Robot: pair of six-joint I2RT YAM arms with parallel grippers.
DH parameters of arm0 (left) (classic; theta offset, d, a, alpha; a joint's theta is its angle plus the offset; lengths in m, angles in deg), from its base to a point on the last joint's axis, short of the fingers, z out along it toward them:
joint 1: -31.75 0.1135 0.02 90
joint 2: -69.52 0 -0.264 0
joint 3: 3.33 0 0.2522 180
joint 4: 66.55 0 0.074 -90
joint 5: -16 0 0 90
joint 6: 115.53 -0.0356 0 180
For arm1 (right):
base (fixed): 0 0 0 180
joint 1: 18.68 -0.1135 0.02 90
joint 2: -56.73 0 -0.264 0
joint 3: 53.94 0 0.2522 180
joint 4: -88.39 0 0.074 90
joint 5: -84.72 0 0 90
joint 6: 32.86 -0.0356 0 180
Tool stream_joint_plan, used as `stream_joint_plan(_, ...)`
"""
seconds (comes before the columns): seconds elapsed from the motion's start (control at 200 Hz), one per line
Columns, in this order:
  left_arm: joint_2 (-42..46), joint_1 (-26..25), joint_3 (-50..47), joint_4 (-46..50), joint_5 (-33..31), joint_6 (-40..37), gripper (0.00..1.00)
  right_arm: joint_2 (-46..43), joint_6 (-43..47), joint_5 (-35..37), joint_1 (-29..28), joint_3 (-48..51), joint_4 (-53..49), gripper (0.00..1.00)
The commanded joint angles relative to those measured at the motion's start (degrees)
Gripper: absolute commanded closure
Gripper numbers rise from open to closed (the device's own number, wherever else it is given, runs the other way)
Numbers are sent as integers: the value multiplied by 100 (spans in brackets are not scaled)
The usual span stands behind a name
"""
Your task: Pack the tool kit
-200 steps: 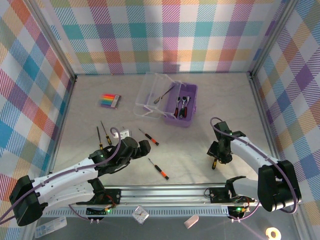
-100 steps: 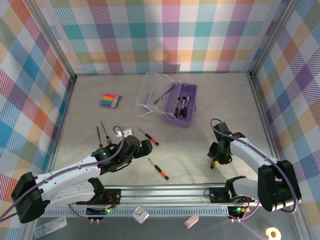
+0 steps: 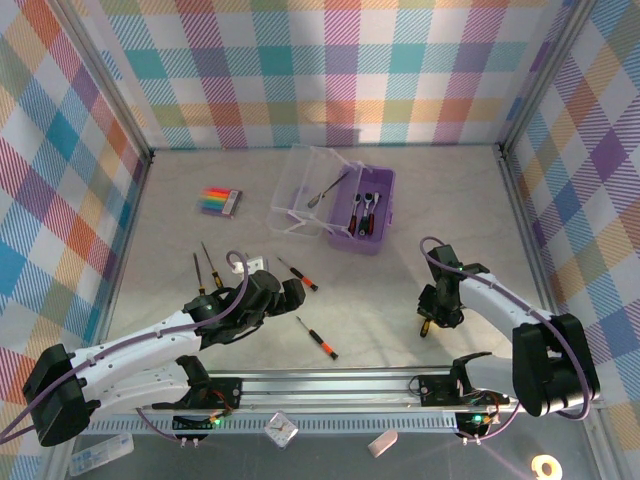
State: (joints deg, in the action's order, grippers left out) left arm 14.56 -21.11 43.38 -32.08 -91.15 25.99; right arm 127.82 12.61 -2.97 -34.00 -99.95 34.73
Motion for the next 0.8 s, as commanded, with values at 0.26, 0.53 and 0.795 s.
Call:
stream_joint_plan(0.26,69,-49,159,130,-121,-98,0,-350,171,-332,-40,146,453,81)
stream_joint_plan(0.53,88,-49,186,175,-149,-107,0,-482,310,-222,-42,-84,281,81)
stream_joint_plan(0.795,255,-49,159,282,-256,-99,0,-446,376,-230,-50,-399,246,83)
